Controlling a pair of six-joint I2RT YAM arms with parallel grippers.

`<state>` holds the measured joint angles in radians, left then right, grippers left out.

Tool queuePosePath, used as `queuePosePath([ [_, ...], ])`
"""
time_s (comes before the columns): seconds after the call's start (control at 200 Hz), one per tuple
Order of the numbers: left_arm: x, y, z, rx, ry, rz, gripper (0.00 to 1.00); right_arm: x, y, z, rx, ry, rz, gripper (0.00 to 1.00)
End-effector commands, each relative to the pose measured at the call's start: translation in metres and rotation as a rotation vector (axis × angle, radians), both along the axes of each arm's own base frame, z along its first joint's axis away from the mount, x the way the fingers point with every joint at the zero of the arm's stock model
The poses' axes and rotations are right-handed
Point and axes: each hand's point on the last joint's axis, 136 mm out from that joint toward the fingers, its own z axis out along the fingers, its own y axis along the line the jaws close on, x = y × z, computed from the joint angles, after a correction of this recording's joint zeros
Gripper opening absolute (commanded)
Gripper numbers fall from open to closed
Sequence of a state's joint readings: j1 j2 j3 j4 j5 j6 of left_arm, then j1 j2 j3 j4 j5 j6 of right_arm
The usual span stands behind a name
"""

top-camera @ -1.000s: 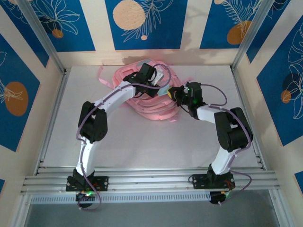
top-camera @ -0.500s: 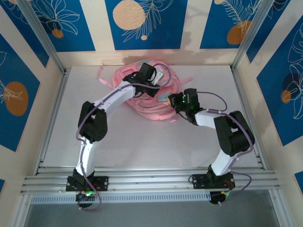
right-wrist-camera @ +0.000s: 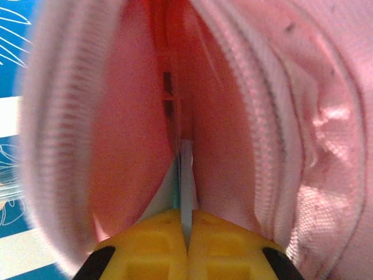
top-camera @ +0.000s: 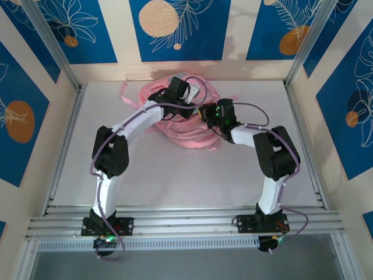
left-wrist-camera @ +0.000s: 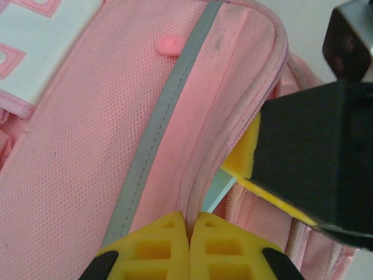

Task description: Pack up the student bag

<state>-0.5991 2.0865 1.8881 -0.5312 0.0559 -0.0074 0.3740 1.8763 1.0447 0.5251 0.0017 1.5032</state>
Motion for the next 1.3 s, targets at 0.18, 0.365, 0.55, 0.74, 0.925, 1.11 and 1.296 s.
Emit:
queuePosePath([
  [0.18,0.003,0.006,0.041,-0.078,-0.056,0.031,0.00,-0.021,-0.021,-0.024,-0.119,0.186,-0.035,0.32],
  [0.365,0.006,0.007,0.038,-0.076,-0.058,0.040,0.00,-0.031,-0.033,0.001,-0.186,0.147,0.004,0.55],
  [0.55,0.005,0.005,0.039,-0.086,-0.054,0.040,0.00,-0.038,-0.036,0.004,-0.188,0.131,0.036,0.41],
  [0.74,0.001,0.004,0.043,-0.110,-0.040,0.038,0.00,-0.029,-0.022,-0.001,-0.164,0.094,0.081,0.15],
  [0.925,-0.007,0.000,0.040,-0.147,-0.006,0.030,0.00,-0.011,-0.001,0.000,-0.189,0.048,0.133,0.10],
  [1.11,-0.017,-0.002,0.045,-0.198,0.023,0.028,0.00,-0.001,0.011,-0.009,-0.185,0.059,0.176,0.11],
  [1.296,-0.018,0.018,0.062,-0.214,0.005,0.108,0.38,-0.021,-0.002,-0.004,-0.200,0.062,0.196,0.17],
])
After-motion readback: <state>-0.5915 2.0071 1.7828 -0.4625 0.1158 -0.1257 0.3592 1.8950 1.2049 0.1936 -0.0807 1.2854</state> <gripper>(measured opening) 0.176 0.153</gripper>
